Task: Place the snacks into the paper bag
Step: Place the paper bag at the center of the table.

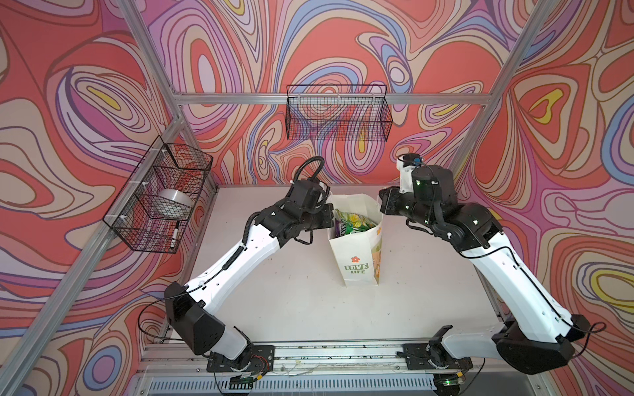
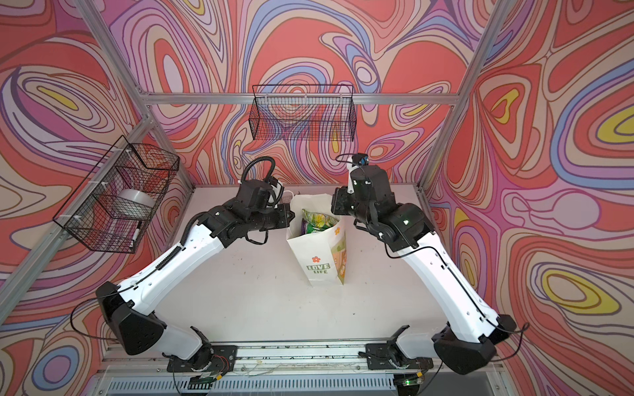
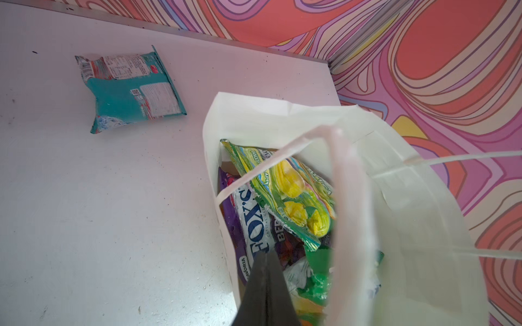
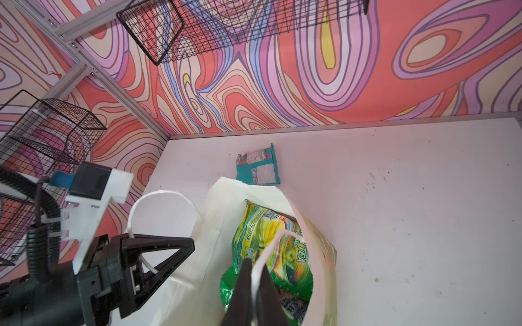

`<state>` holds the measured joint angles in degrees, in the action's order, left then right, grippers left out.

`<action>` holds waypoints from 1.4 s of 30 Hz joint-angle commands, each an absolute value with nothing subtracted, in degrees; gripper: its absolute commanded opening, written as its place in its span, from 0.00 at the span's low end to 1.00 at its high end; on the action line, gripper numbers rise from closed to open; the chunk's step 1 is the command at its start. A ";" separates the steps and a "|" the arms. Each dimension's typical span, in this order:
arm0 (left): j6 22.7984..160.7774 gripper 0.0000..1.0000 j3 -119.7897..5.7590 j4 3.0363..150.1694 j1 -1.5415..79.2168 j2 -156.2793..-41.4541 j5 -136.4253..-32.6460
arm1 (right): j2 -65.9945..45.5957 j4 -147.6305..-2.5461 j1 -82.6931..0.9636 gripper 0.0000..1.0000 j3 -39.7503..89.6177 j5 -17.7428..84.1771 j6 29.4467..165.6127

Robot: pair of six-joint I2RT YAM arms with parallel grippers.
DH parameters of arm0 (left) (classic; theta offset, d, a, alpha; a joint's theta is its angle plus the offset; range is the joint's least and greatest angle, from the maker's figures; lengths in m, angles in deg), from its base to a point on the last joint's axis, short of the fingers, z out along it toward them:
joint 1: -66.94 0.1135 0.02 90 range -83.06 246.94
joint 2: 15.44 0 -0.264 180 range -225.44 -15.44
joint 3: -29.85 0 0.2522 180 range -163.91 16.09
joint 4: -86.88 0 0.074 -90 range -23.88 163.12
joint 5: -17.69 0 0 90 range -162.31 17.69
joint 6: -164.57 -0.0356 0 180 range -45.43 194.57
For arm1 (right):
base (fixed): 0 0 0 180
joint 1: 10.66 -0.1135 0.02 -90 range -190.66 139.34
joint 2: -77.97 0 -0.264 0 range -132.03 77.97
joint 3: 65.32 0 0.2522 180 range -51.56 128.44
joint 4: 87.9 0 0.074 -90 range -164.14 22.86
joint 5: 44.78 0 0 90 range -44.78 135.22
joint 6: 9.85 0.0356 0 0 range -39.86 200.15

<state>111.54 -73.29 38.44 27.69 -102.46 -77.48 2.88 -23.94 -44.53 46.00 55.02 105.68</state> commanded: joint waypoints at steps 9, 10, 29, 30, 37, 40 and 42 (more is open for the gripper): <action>115.26 0.06 -68.10 47.90 21.73 -99.95 -75.62 | 13.37 -28.74 -44.05 0.00 33.49 61.03 107.74; 115.58 0.15 -67.33 48.59 21.67 -99.29 -75.10 | 13.24 -28.23 -44.06 0.00 33.73 61.08 107.71; 105.30 0.94 -67.50 40.78 21.74 -88.13 -69.89 | 9.07 1.14 -44.11 0.99 53.96 75.19 117.19; 104.82 0.95 -67.30 40.50 21.73 -87.08 -69.18 | 8.98 3.05 -44.12 0.98 54.59 74.97 118.34; 101.39 1.00 -59.93 40.78 21.76 -76.11 -55.18 | 10.64 9.92 -44.10 0.99 48.77 66.84 126.83; 101.17 1.00 -56.09 41.74 22.24 -73.48 -50.82 | 11.79 6.02 -44.13 0.98 42.04 63.07 128.82; 101.81 1.00 -55.13 41.22 23.52 -73.27 -50.75 | 11.53 3.62 -44.12 0.95 39.26 61.41 129.86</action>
<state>102.62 -56.92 41.99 22.45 -72.82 -55.99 11.47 5.15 -44.33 42.22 65.40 126.27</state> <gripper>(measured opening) 0.998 0.956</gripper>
